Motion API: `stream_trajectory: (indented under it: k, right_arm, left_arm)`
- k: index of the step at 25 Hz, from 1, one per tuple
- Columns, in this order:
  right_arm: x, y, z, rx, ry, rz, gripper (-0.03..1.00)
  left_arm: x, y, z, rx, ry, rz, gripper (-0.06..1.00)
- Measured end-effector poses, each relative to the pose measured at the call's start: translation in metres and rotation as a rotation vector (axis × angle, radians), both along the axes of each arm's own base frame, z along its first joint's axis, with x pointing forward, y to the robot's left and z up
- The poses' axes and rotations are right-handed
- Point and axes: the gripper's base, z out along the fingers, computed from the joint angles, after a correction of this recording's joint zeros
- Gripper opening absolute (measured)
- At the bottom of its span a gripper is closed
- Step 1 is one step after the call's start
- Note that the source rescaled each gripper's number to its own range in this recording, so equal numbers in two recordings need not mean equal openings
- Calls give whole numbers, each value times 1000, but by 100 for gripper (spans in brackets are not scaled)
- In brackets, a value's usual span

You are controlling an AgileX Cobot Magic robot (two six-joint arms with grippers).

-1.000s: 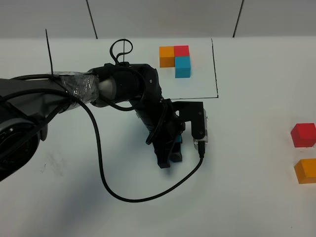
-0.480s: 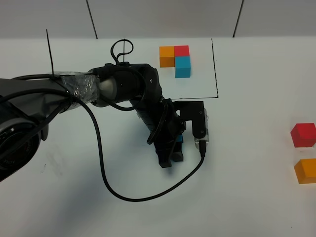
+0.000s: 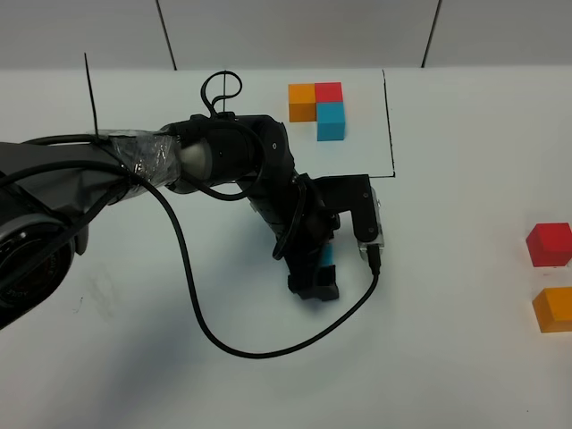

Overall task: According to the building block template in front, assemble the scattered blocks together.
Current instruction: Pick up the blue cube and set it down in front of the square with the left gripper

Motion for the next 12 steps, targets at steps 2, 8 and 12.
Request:
stream_trajectory:
  k: [2, 8, 12]
  right_arm:
    - [0, 0, 0, 0, 0, 0, 0]
    - [0, 0, 0, 0, 0, 0, 0]
    - [0, 0, 0, 0, 0, 0, 0]
  left_arm:
    - [0, 0, 0, 0, -1, 0, 99]
    - [1, 0, 0, -3, -9, 2, 97]
    - [1, 1, 5, -1, -17, 1, 94]
